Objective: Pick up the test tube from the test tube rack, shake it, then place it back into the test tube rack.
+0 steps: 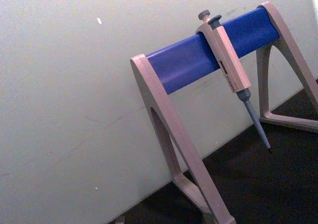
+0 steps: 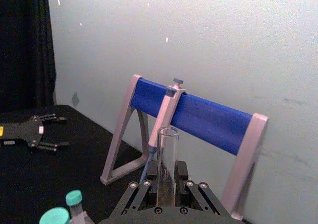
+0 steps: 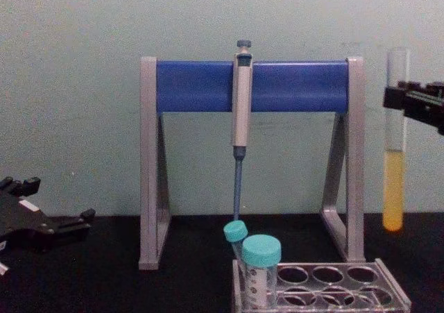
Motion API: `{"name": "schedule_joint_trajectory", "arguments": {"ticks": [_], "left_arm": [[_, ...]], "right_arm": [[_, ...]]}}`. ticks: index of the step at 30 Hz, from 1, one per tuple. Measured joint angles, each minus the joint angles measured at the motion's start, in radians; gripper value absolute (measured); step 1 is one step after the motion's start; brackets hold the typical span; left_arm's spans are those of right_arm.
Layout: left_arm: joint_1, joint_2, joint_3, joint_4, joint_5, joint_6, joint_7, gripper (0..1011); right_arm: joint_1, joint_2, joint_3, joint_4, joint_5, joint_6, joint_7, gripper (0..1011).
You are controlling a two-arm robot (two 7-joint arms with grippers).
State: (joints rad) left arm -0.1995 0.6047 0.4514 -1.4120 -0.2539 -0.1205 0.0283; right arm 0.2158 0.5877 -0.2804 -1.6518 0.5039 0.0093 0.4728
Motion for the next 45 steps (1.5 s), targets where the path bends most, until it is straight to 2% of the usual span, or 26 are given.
{"name": "schedule_joint_trajectory", "arguments": {"ticks": [7, 15, 20, 29, 39, 45], "left_arm": [[0.0, 0.0, 0.0, 0.0, 0.0, 0.0, 0.0, 1001], [0.0, 0.0, 0.0, 0.0, 0.0, 0.0, 0.0, 1002], [0.0, 0.0, 0.0, 0.0, 0.0, 0.0, 0.0, 1001], [0.0, 0.0, 0.0, 0.0, 0.0, 0.0, 0.0, 1001], [0.0, 0.0, 0.0, 0.0, 0.0, 0.0, 0.0, 1001], [0.0, 0.0, 0.0, 0.0, 0.0, 0.0, 0.0, 1001]], "right_arm": [[0.06, -0.034, -0.031, 0.045, 0.004, -0.004, 0.038, 237], [0.062, -0.042, -0.048, 0.031, 0.051, -0.007, 0.077, 237], [0.046, -0.03, -0.055, 0.005, 0.081, -0.009, 0.097, 237], [-0.018, 0.023, -0.058, -0.058, 0.136, -0.032, 0.132, 237], [-0.098, 0.087, -0.021, -0.103, 0.169, -0.052, 0.117, 237], [-0.107, 0.096, 0.003, -0.098, 0.17, -0.062, 0.095, 237]]}}
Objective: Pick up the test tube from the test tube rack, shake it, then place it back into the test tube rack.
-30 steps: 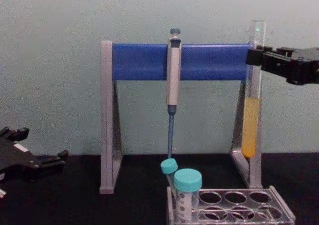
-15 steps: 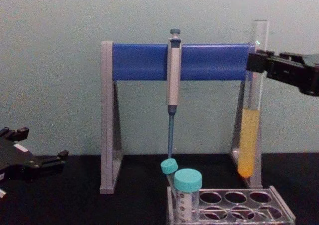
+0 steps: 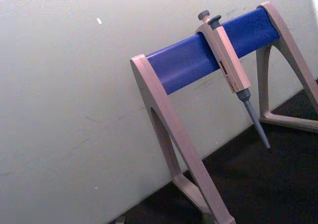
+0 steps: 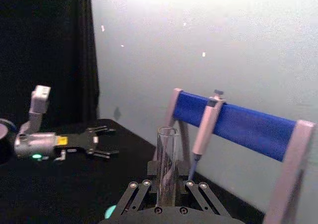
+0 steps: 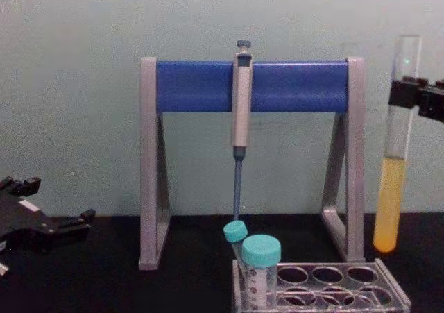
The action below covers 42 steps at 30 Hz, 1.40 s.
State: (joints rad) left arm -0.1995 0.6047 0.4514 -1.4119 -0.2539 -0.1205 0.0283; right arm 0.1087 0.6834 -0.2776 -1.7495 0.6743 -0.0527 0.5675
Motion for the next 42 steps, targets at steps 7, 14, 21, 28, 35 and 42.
{"name": "schedule_joint_trajectory", "arguments": {"ticks": [7, 14, 21, 28, 35, 42], "left_arm": [[0.0, 0.0, 0.0, 0.0, 0.0, 0.0, 0.0, 1001], [0.0, 0.0, 0.0, 0.0, 0.0, 0.0, 0.0, 1001], [0.0, 0.0, 0.0, 0.0, 0.0, 0.0, 0.0, 1001], [0.0, 0.0, 0.0, 0.0, 0.0, 0.0, 0.0, 1001], [0.0, 0.0, 0.0, 0.0, 0.0, 0.0, 0.0, 1002], [0.0, 0.0, 0.0, 0.0, 0.0, 0.0, 0.0, 1001]], "right_arm": [[0.039, -0.02, 0.0, 0.037, -0.025, 0.002, -0.022, 237], [0.107, -0.056, -0.03, 0.086, -0.045, 0.011, -0.012, 237], [0.161, -0.089, -0.069, 0.124, -0.051, 0.017, 0.019, 237], [0.165, -0.09, -0.093, 0.112, -0.04, 0.013, 0.052, 237], [0.126, -0.059, -0.1, 0.068, -0.014, 0.0, 0.079, 237], [0.055, -0.009, -0.072, 0.018, 0.005, -0.01, 0.067, 237]]}}
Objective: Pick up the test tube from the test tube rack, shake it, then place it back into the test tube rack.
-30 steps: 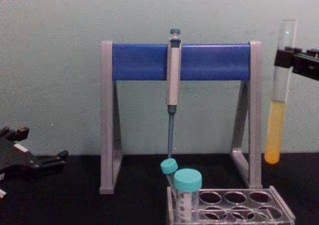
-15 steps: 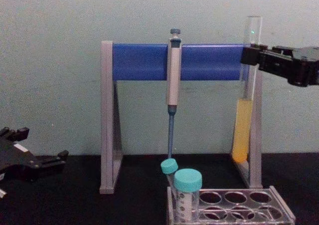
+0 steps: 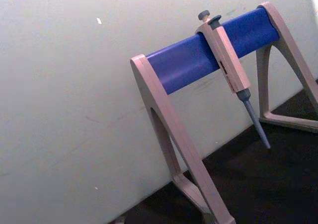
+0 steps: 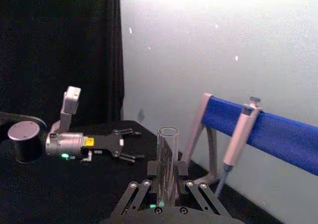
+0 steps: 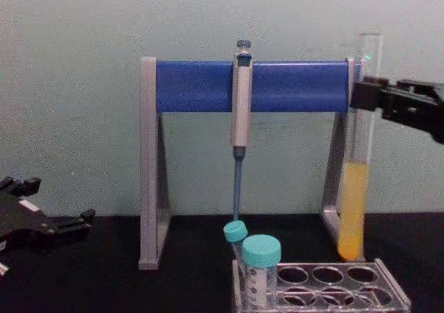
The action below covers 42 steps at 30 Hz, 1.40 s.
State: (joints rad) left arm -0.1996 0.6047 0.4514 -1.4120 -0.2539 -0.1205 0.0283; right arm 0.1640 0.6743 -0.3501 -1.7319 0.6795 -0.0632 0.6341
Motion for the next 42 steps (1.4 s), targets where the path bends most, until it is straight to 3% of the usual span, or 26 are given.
{"name": "schedule_joint_trajectory", "arguments": {"ticks": [10, 42], "left_arm": [[0.0, 0.0, 0.0, 0.0, 0.0, 0.0, 0.0, 1001], [0.0, 0.0, 0.0, 0.0, 0.0, 0.0, 0.0, 1001]], "right_arm": [[-0.045, 0.023, 0.032, -0.014, 0.004, -0.003, -0.035, 237], [-0.026, -0.011, 0.016, 0.06, -0.048, 0.008, -0.039, 237]]}}
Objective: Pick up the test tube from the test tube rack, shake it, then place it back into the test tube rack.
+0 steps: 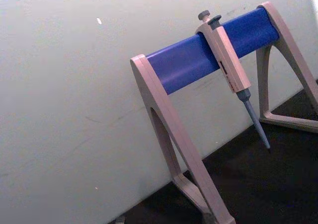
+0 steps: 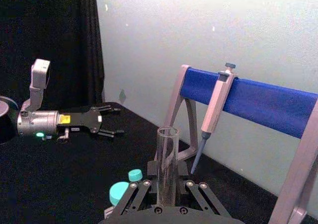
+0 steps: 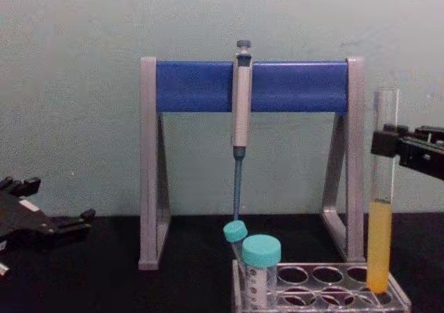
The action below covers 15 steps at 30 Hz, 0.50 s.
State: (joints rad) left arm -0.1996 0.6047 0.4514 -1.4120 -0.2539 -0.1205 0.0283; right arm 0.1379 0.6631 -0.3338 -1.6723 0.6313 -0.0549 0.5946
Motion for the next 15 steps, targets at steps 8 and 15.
{"name": "schedule_joint_trajectory", "arguments": {"ticks": [8, 15], "left_arm": [[0.0, 0.0, 0.0, 0.0, 0.0, 0.0, 0.0, 1001], [0.0, 0.0, 0.0, 0.0, 0.0, 0.0, 0.0, 1001]], "right_arm": [[0.004, -0.003, -0.002, 0.006, -0.005, 0.004, 0.002, 237], [0.01, -0.005, -0.005, 0.015, -0.009, 0.008, 0.003, 237]]}}
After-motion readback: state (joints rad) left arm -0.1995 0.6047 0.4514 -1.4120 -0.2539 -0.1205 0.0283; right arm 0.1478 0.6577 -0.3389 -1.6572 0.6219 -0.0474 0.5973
